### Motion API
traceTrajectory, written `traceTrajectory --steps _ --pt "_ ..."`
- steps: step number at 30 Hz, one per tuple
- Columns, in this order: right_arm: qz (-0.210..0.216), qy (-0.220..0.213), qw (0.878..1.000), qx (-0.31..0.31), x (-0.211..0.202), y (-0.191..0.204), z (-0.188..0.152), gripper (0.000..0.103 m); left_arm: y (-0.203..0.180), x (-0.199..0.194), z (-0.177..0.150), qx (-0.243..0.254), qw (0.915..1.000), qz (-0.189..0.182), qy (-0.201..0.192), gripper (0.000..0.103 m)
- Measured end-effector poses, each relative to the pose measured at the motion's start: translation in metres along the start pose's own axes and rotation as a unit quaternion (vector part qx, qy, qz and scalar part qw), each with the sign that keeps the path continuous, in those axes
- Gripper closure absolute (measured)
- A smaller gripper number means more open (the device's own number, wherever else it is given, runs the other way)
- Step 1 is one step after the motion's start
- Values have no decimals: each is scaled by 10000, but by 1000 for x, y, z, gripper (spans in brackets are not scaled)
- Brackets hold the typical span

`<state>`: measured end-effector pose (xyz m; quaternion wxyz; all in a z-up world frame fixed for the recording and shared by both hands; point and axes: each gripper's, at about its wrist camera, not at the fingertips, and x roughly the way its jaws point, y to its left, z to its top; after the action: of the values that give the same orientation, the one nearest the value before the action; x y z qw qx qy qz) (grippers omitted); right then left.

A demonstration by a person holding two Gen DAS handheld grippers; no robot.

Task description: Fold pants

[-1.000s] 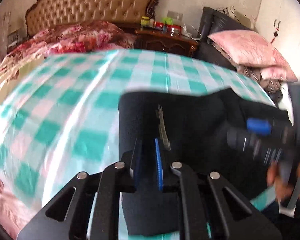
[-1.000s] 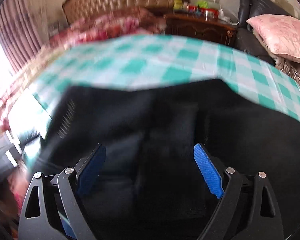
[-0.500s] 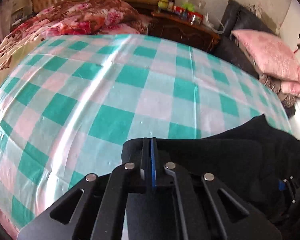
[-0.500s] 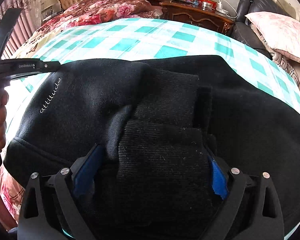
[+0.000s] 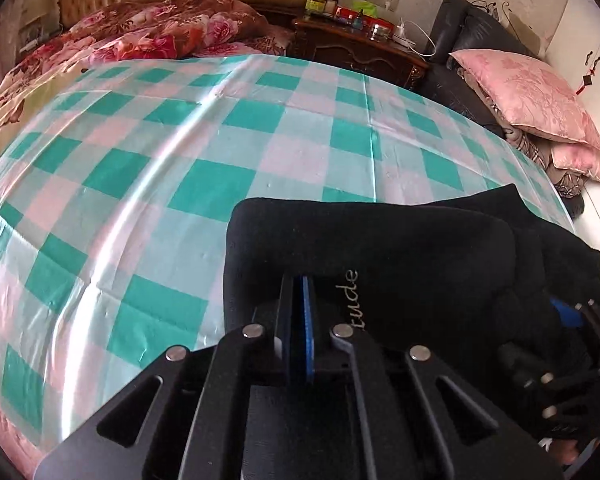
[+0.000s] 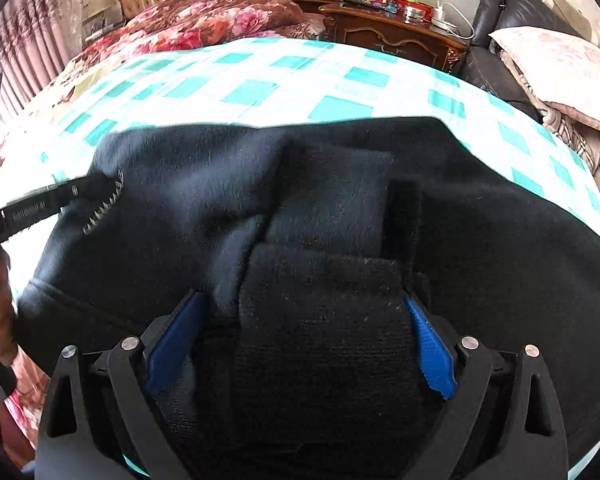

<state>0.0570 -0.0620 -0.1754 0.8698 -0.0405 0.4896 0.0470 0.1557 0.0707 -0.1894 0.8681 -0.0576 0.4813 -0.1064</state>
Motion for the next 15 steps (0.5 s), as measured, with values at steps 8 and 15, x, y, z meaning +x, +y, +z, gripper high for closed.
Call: traceTrajectory --steps 8,15 --pt "-507 -151 9986 -37 18 -2 38 14 -7 -23 -9 -63 9994 1 -332 98" --pt "-369 -10 9992 123 33 -12 32 14 -37 -67 -60 664 9958 -57 -625 97"
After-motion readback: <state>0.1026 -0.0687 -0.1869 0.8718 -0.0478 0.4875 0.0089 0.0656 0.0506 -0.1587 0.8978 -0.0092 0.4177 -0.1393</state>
